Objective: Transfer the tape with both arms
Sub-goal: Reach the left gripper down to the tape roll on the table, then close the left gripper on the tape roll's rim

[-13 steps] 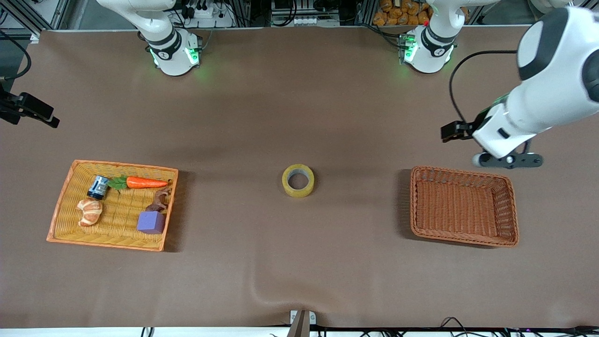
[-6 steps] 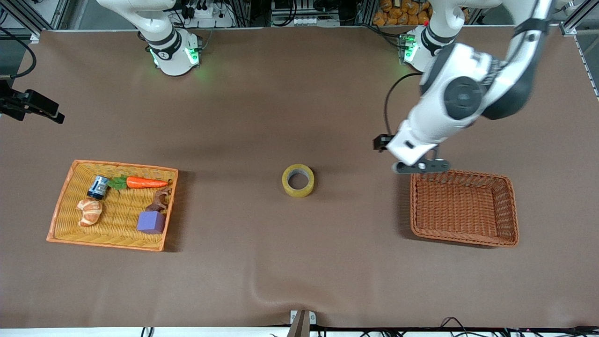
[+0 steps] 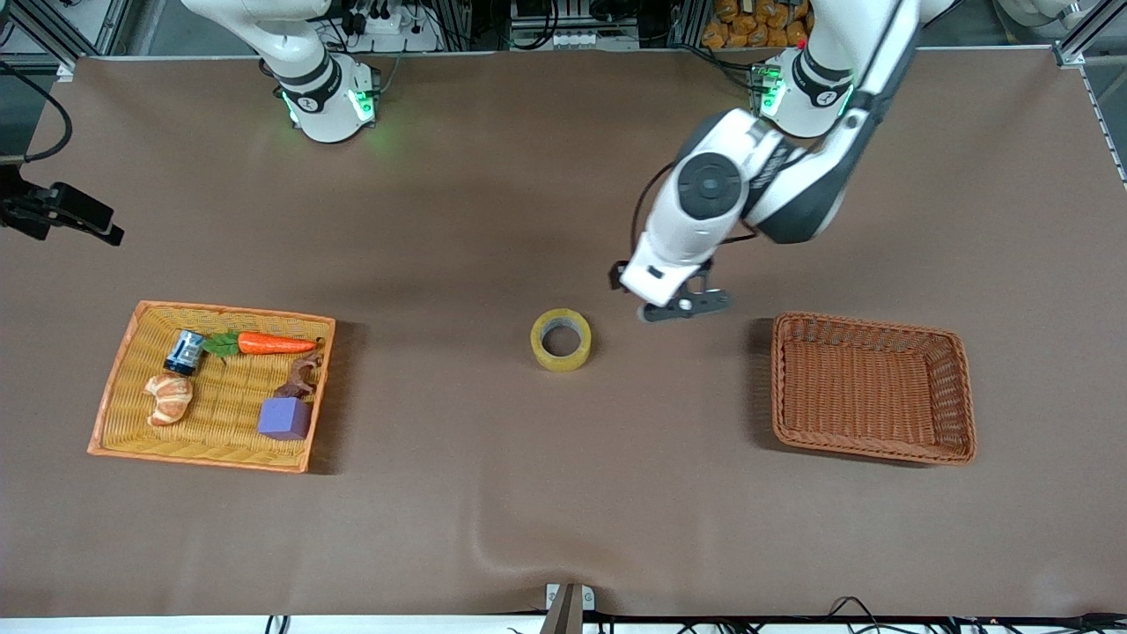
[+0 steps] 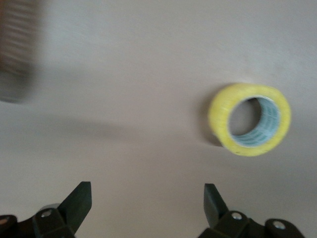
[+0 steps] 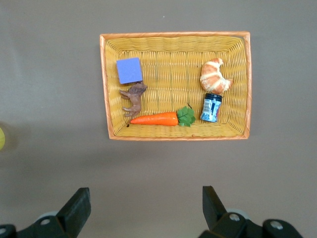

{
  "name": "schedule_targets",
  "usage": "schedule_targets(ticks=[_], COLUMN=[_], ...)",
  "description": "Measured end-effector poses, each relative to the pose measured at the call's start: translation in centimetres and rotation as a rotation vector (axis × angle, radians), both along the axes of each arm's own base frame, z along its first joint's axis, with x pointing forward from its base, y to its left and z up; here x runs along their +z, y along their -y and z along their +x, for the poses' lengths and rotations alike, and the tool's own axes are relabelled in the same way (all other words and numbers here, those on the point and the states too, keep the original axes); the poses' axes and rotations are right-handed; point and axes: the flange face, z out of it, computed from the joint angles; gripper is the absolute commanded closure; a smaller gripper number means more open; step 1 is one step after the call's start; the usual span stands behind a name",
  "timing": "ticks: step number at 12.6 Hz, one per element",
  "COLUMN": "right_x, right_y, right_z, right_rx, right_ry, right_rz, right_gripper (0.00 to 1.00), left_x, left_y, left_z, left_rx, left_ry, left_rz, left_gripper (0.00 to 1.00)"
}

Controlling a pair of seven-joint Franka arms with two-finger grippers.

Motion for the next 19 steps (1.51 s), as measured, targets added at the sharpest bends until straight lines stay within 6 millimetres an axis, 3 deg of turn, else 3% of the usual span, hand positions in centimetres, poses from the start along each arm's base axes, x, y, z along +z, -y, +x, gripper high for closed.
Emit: schedule_targets(ticks=[2, 4, 6, 11, 12, 14, 15, 16, 19], right_x=[-0.2, -0.2, -0.1, 0.0, 0.0, 0.0, 0.0, 0.0, 0.1], right_y=[-0.5, -0.3, -0.3, -0.4, -0.4, -0.4, -0.4, -0.4, -0.4], right_z=[0.3, 0.3, 0.3, 0.3, 0.3, 0.3, 0.3, 0.3, 0.3], right_rx=[0.008, 0.006, 0.008, 0.011, 0.011, 0.011, 0.011, 0.011, 0.011], right_ry=[0.0, 0.002, 0.003, 0.004, 0.004, 0.005, 0.005, 0.005, 0.005], right_rz=[0.0, -0.007, -0.017, -0.02, -0.02, -0.02, -0.02, -0.02, -0.02], right_gripper=[0.0, 0.0, 0.0, 0.0, 0.0, 0.0, 0.0, 0.0, 0.0], left_x=[-2.2, -4.5, -6.8, -11.7, -12.5, -13.8, -14.3, -14.8, -15.5], left_y=[3.4, 5.8, 7.1, 8.3, 8.5, 8.9, 8.9, 8.9, 8.8], left_z=[0.7, 2.6, 3.6, 2.6, 2.3, 1.7, 1.7, 1.8, 1.9], left_rx=[0.032, 0.08, 0.092, 0.087, 0.085, 0.09, 0.102, 0.118, 0.132], left_ry=[-0.003, 0.011, 0.038, 0.007, 0.004, -0.006, -0.005, -0.006, -0.001], left_rz=[-0.025, -0.035, -0.035, -0.005, 0.004, 0.014, 0.012, 0.012, 0.008], left_gripper=[0.0, 0.0, 0.0, 0.01, 0.13, 0.66, 0.87, 1.0, 1.0])
